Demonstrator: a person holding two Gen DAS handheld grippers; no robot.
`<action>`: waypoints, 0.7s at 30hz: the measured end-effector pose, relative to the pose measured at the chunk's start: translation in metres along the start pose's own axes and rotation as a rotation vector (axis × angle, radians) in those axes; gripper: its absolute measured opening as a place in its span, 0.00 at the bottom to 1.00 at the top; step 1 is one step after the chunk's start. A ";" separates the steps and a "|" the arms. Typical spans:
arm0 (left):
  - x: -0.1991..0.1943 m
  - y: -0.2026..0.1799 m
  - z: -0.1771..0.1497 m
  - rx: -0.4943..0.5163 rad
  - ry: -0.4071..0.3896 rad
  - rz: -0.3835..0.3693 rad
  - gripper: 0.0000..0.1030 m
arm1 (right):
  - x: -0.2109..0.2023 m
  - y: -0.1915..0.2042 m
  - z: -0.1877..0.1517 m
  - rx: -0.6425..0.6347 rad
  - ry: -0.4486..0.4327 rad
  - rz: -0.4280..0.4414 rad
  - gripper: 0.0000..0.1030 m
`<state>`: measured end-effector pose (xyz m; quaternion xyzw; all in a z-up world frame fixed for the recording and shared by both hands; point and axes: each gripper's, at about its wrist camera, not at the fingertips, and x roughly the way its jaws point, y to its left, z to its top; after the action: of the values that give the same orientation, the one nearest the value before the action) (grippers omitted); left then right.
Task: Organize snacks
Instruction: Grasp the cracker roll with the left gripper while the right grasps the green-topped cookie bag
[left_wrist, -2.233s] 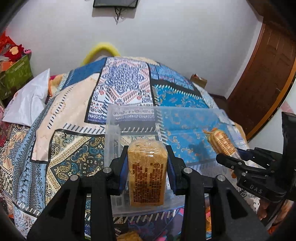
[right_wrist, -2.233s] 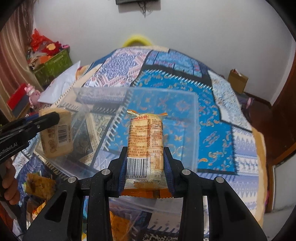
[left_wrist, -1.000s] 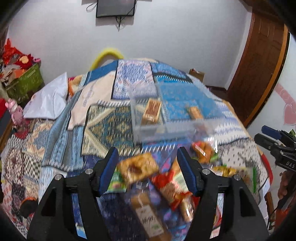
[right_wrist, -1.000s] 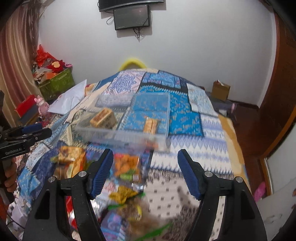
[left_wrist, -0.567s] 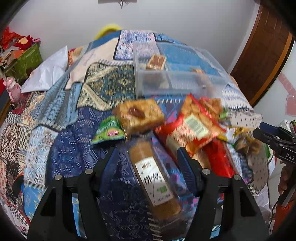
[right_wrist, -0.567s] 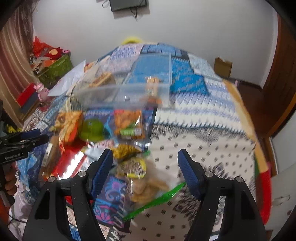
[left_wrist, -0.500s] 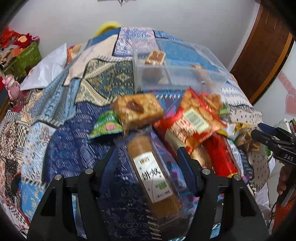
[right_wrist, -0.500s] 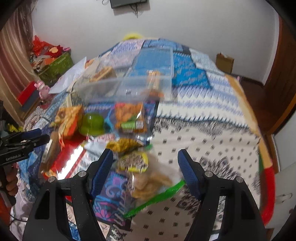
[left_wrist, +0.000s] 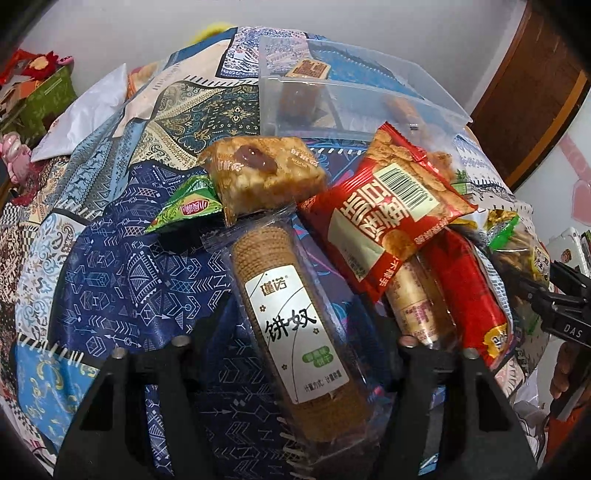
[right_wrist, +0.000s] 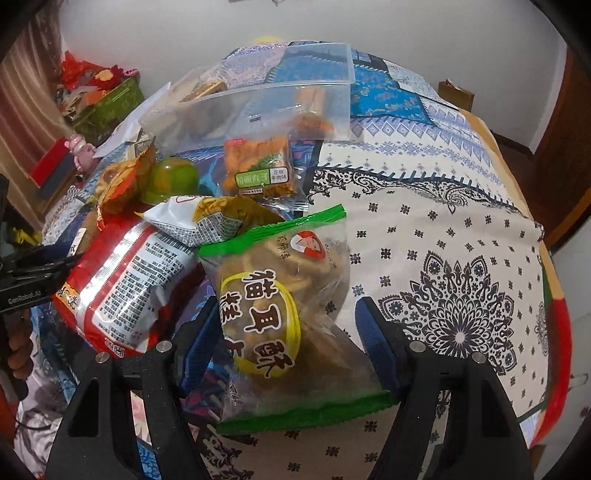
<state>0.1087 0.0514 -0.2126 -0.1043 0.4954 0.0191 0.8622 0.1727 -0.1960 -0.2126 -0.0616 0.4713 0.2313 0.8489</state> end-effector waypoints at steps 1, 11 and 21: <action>-0.001 0.000 0.000 0.003 -0.008 -0.001 0.53 | -0.001 -0.001 0.000 0.000 0.000 -0.002 0.52; -0.017 0.008 -0.010 -0.002 -0.054 -0.014 0.38 | -0.018 -0.008 -0.004 0.042 -0.059 0.006 0.39; -0.052 0.006 0.004 -0.001 -0.157 -0.015 0.38 | -0.048 -0.011 0.022 0.056 -0.162 -0.004 0.39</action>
<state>0.0853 0.0619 -0.1673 -0.1067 0.4255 0.0212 0.8984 0.1732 -0.2148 -0.1620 -0.0198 0.4071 0.2207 0.8861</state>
